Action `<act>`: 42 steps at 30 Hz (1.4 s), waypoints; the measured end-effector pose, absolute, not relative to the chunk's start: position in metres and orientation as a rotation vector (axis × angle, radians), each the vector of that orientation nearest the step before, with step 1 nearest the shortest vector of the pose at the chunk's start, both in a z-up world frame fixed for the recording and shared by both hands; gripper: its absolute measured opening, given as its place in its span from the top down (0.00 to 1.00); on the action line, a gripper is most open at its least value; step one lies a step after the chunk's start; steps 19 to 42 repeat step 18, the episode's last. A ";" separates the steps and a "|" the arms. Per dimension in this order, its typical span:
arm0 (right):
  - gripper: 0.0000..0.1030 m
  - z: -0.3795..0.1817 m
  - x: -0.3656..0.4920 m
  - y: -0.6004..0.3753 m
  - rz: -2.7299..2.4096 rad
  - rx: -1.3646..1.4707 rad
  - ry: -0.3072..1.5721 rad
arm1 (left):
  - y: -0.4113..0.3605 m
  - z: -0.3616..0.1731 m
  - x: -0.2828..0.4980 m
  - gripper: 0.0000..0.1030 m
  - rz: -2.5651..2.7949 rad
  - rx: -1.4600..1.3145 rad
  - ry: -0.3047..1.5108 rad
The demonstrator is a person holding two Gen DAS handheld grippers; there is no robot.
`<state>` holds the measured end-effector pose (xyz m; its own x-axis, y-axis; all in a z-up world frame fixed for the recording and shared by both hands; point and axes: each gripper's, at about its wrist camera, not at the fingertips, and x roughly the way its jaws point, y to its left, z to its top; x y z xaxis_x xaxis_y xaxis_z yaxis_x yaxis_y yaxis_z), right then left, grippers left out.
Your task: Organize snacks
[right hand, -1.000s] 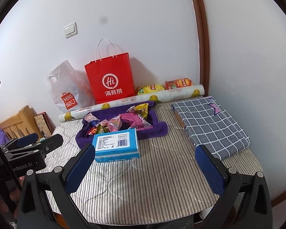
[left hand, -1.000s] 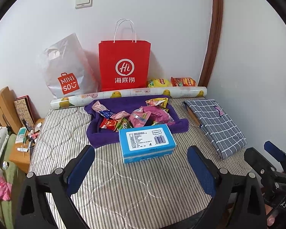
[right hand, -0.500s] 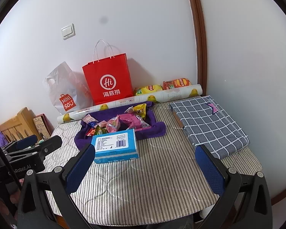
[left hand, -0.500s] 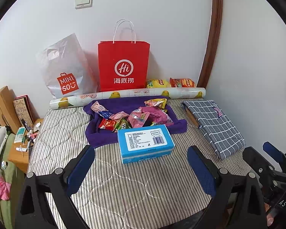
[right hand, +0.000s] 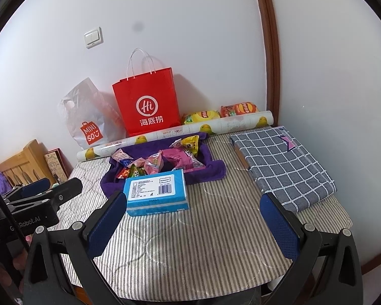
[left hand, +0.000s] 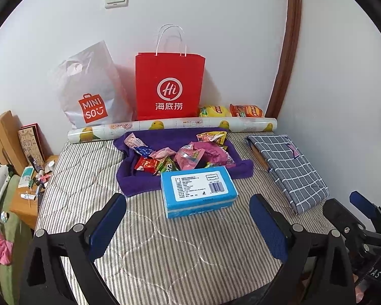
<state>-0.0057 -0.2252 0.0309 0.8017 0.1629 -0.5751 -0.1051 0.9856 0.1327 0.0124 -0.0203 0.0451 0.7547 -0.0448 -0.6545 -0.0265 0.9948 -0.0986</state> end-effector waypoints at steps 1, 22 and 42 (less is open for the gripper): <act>0.00 0.031 -0.006 -0.224 0.147 0.094 0.624 | -0.019 0.044 0.014 0.05 -0.009 -0.107 0.717; 0.00 0.022 0.014 -0.209 0.152 0.067 0.630 | -0.011 0.030 0.038 0.05 -0.010 -0.095 0.729; 0.00 0.022 0.014 -0.209 0.152 0.067 0.630 | -0.011 0.030 0.038 0.05 -0.010 -0.095 0.729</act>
